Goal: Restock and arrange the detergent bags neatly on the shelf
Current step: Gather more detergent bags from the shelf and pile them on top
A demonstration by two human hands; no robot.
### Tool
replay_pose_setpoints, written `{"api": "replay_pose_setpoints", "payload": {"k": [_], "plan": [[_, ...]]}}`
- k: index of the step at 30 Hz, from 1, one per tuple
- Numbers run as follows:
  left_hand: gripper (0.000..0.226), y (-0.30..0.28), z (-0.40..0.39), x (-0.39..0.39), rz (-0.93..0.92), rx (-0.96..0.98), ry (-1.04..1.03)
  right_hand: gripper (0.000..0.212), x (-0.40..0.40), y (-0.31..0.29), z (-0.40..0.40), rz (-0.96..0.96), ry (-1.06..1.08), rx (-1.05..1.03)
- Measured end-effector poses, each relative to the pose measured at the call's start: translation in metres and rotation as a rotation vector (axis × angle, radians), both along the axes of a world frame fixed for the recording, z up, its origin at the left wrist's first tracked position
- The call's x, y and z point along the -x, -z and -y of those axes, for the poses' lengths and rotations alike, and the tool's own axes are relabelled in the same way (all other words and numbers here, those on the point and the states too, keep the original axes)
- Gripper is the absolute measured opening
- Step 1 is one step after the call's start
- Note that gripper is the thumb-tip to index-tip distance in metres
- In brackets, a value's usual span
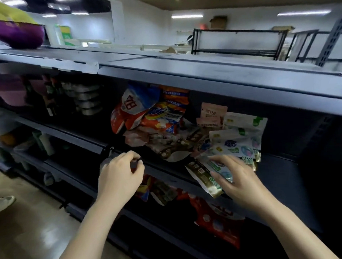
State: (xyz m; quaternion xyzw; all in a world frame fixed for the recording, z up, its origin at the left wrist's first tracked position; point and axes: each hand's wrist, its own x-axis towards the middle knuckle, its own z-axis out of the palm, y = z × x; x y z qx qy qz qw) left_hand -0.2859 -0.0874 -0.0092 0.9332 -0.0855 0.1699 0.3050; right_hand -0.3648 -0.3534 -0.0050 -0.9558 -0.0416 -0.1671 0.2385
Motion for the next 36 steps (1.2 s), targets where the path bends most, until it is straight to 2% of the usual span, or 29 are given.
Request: {"api": "replay_pose_setpoints", "payload": {"k": [10, 16, 23, 27, 31, 33, 36], "plan": [[0.020, 0.012, -0.113, -0.112, -0.074, -0.128, 0.187, 0.038, -0.063, 0.004, -0.122, -0.070, 0.257, -0.026], [0.025, 0.012, -0.155, -0.181, -0.103, -0.155, 0.261, 0.040, -0.102, 0.001, -0.163, -0.167, 0.362, -0.100], [0.038, 0.023, -0.142, -0.249, -0.164, -0.136, 0.313, 0.054, -0.154, 0.012, -0.163, -0.235, 0.554, -0.134], [0.039, 0.035, -0.124, -0.281, -0.182, -0.110, 0.286, 0.043, -0.189, 0.021, -0.153, -0.233, 0.575, -0.251], [0.040, 0.055, -0.101, -0.326, -0.204, -0.077, 0.313, 0.048, -0.235, 0.027, -0.133, -0.185, 0.623, -0.239], [0.050, 0.063, -0.088, -0.348, -0.215, -0.061, 0.337, 0.045, -0.255, 0.027, -0.125, -0.185, 0.604, -0.261], [0.072, 0.071, -0.073, -0.368, -0.260, -0.006, 0.399, 0.043, -0.285, 0.026, -0.117, -0.174, 0.571, -0.407]]}}
